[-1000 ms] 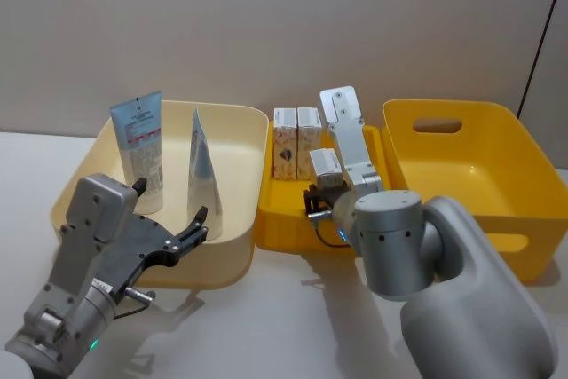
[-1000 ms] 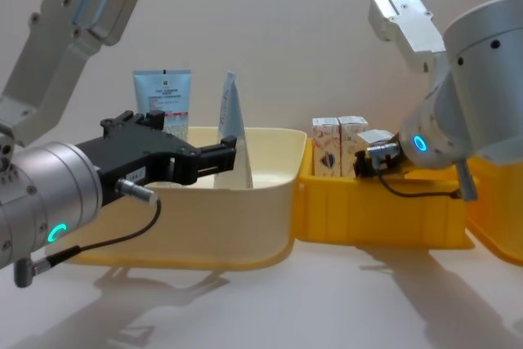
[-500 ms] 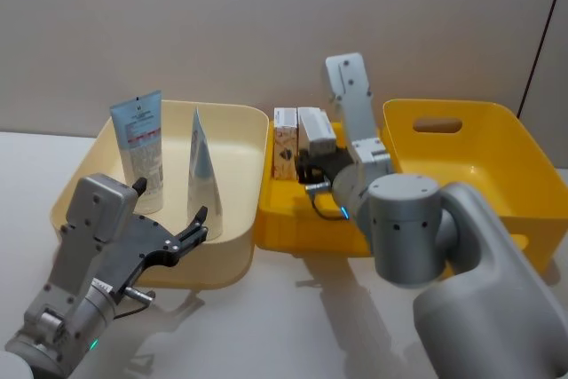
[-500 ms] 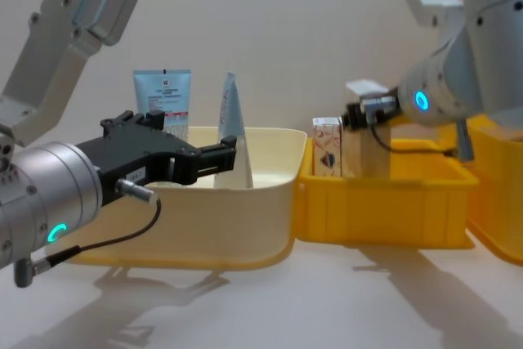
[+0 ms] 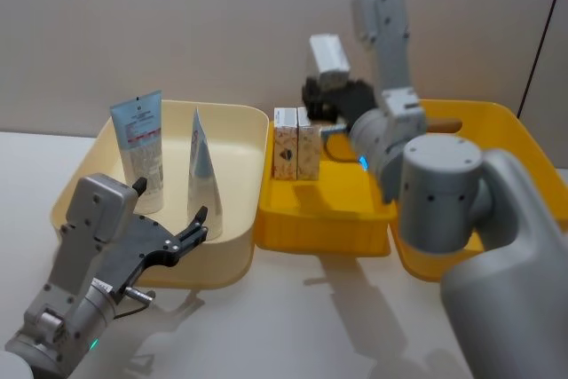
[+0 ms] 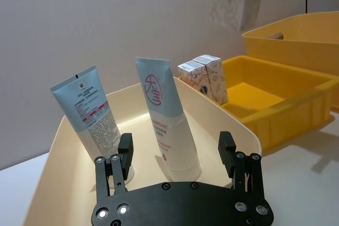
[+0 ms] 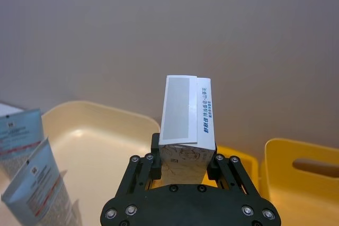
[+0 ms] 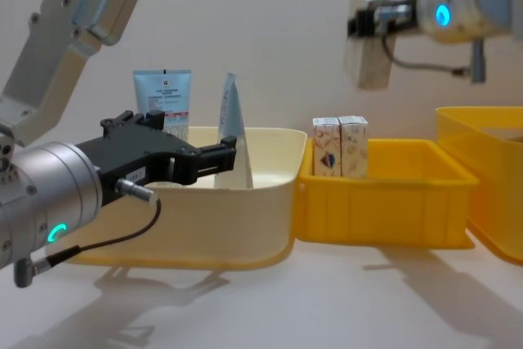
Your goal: Bimanual collaborative sorting of washing and personal care products
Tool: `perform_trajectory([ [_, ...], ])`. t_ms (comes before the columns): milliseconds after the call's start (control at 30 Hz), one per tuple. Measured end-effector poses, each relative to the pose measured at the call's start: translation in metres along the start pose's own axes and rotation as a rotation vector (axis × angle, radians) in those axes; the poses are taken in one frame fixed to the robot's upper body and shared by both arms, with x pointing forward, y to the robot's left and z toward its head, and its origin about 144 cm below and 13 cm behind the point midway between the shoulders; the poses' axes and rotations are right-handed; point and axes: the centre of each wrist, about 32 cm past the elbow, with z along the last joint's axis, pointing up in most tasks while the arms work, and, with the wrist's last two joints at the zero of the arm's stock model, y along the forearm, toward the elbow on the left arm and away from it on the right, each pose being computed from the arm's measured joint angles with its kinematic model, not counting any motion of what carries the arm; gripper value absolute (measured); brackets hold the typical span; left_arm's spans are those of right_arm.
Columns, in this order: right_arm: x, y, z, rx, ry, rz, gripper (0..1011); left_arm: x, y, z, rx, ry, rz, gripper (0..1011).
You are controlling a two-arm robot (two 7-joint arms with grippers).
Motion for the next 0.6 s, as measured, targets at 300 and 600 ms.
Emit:
perform_trajectory([
  [300,0.023,-0.004,0.022,0.117,-0.01,-0.073,444,0.0,0.0,0.0,0.0,0.0,0.0,1004],
  [600,0.051,-0.002,0.031,0.147,-0.031,-0.186,444,0.0,0.0,0.0,0.0,0.0,0.0,1003],
])
